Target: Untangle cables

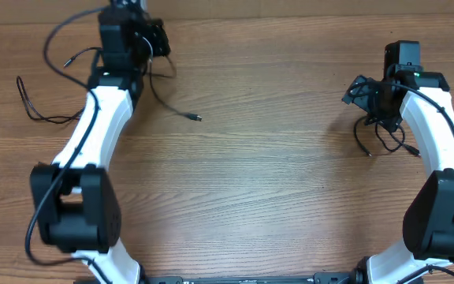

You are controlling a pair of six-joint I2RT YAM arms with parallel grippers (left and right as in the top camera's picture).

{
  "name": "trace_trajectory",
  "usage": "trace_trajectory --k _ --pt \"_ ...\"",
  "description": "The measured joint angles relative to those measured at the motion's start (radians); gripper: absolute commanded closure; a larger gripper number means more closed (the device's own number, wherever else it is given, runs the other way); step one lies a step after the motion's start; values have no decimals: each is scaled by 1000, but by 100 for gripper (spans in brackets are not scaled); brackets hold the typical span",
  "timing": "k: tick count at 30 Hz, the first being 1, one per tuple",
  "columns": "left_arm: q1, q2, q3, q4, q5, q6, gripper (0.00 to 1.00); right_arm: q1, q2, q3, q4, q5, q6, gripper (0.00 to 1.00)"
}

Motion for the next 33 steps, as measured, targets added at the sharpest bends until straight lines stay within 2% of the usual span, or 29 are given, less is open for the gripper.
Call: trace_trajectory --k 4,11,15,17,20,22,26,31,33 --pt "0 47 0 -91 -59 32 0 1 0 0 -12 0 0 6" --pt "-5 5 32 -382 -397 53 1 1 0 0 -15 0 0 5" --pt "-4 -31 45 -507 -435 51 0 1 0 -2 0 0 0 4" --pt "0 -34 48 -571 -440 -1 1 1 0 -12 9 0 0 3" --pt "17 -34 48 -695 -422 -212 0 1 0 -45 23 0 0 3" --pt "44 -34 48 -734 -368 -300 0 1 0 -67 32 0 0 3" --pt "98 -34 48 -771 -253 -354 0 1 0 -118 66 0 0 3" --pt "122 -34 48 -797 -267 -495 0 1 0 -164 91 0 0 2" --pt "141 -34 48 -792 -211 -521 0 1 0 -173 91 0 0 2"
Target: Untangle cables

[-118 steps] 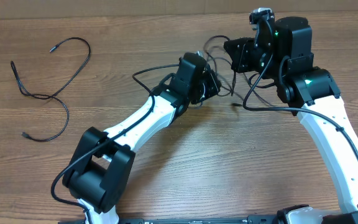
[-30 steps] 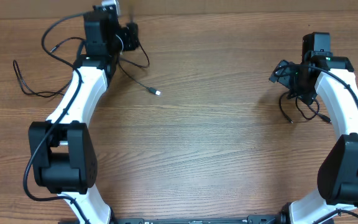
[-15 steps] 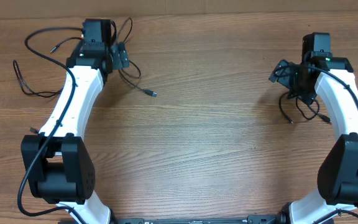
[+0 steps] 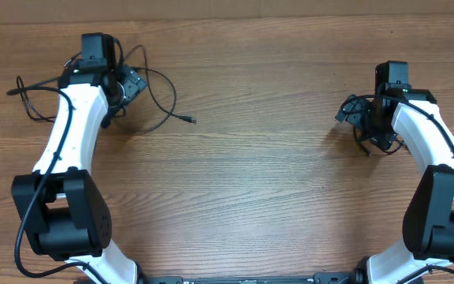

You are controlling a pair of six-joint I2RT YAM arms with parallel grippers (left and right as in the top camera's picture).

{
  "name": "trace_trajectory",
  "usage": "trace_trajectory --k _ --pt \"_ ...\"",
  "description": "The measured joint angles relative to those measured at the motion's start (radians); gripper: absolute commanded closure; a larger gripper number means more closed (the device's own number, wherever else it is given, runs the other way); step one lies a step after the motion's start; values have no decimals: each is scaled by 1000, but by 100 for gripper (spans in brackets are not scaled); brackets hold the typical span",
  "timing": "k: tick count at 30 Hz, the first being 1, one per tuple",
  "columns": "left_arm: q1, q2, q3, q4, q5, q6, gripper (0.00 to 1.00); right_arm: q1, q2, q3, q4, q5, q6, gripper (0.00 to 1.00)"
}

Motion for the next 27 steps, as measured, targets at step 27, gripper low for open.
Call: trace_trajectory --k 27 --pt "150 12 1 -22 -122 -97 5 0 0 -27 20 -1 0 0"
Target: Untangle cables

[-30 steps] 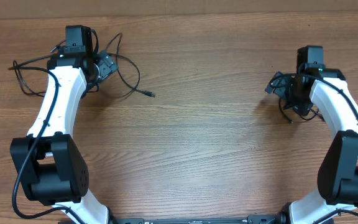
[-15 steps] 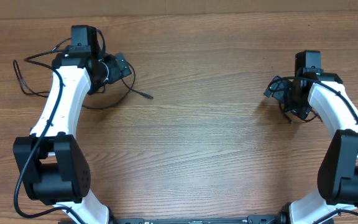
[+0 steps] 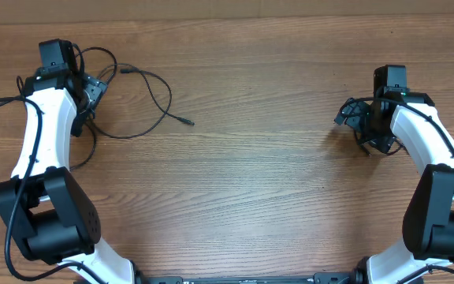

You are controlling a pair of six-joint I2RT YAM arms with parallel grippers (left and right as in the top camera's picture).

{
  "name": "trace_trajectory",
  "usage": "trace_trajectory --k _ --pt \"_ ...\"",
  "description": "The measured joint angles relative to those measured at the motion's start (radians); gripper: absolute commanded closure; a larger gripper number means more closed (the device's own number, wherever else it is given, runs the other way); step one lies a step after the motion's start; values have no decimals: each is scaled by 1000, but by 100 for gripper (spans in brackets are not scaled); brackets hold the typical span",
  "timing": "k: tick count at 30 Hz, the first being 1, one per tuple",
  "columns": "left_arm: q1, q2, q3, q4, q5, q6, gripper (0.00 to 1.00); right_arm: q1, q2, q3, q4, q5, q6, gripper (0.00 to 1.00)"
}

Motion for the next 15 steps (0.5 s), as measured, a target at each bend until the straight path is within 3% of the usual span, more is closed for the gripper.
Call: trace_trajectory --k 3,15 --pt "-2 38 0 3 -26 -14 11 0 0 0 -20 0 1 0" --pt "86 219 0 126 -74 -113 11 0 0 -1 -23 0 0 0"
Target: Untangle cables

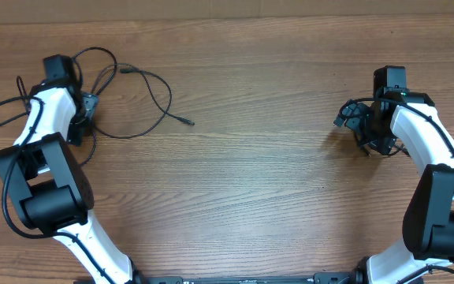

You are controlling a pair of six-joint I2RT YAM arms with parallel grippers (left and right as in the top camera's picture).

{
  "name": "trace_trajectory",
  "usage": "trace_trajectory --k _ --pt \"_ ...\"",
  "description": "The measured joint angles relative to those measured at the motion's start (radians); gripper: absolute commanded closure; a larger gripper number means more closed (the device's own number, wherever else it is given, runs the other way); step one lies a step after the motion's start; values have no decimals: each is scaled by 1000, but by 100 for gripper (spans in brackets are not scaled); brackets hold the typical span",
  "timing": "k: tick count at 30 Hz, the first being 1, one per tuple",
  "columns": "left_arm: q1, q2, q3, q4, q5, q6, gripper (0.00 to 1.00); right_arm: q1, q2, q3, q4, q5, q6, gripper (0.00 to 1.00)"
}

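A long thin black cable [152,79] lies in loose loops on the left of the wooden table, and its plug end [189,121] points toward the middle. My left gripper [87,104] sits at the left end of those loops, with strands running past its fingers; the overhead view does not show how the jaws stand. On the right, my right gripper [362,120] is shut on a small tangled bundle of black cable [351,110], whose short ends hang below it.
The table's far edge [227,17] runs along the top of the view. The left arm's own black lead curves out beside the table's left edge. Both white arms reach in from the near side.
My left arm has folded closer in, and its gripper sits a little nearer and lower beside the loops. The long cable's loops and the right gripper with its bundle look unchanged.
At first my left gripper was at the far middle-left with the long cable trailing right, and my right gripper held the bundle with its ends dangling. The left gripper then stood further left each time, with the cable spread into wide loops. The right bundle stayed compact.
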Motion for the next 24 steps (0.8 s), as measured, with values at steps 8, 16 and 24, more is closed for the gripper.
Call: trace_trajectory --k 8,16,24 --pt "23 24 0 91 3 -13 96 0 0 0 2 0 0 0" --pt "22 86 14 146 -15 -21 26 0 0 0 2 0 0 0" --pt "17 113 22 210 -90 -15 96 0 0 0 2 0 0 0"
